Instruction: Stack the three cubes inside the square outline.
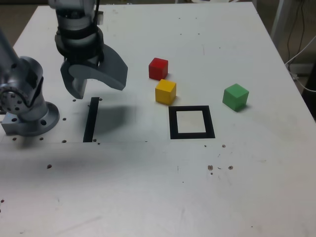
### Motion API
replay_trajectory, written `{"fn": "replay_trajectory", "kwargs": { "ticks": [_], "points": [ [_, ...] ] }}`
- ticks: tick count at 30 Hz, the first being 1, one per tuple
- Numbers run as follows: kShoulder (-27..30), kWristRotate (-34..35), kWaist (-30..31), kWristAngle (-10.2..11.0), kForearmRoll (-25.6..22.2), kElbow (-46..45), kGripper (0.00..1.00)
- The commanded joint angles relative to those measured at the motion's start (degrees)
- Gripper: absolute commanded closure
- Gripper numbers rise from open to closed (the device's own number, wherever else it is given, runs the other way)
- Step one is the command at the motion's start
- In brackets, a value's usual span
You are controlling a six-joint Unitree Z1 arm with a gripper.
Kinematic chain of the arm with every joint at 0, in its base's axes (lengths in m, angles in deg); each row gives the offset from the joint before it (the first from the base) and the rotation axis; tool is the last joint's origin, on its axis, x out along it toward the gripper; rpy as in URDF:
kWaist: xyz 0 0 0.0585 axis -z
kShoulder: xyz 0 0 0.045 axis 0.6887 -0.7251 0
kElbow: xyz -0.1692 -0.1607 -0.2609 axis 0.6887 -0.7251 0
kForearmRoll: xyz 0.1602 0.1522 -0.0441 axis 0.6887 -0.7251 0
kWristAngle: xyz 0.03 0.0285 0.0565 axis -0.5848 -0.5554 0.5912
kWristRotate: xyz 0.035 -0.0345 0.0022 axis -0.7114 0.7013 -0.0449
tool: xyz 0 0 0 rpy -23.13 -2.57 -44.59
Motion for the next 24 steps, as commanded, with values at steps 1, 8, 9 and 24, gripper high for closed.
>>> {"fn": "replay_trajectory", "kwargs": {
  "ticks": [1, 8, 9, 24],
  "points": [
    [-0.2, 0.0, -0.1, -0.2, -0.4, 0.2, 0.01],
    [-0.6, -0.6, -0.2, -0.2, -1.8, 0.6, 0.01],
    [-0.5, -0.8, -0.4, -0.2, -2.0, 0.8, 0.01],
    [-4.2, -13.2, -13.3, 2.9, -0.6, 5.6, 0.02]
  ]
}}
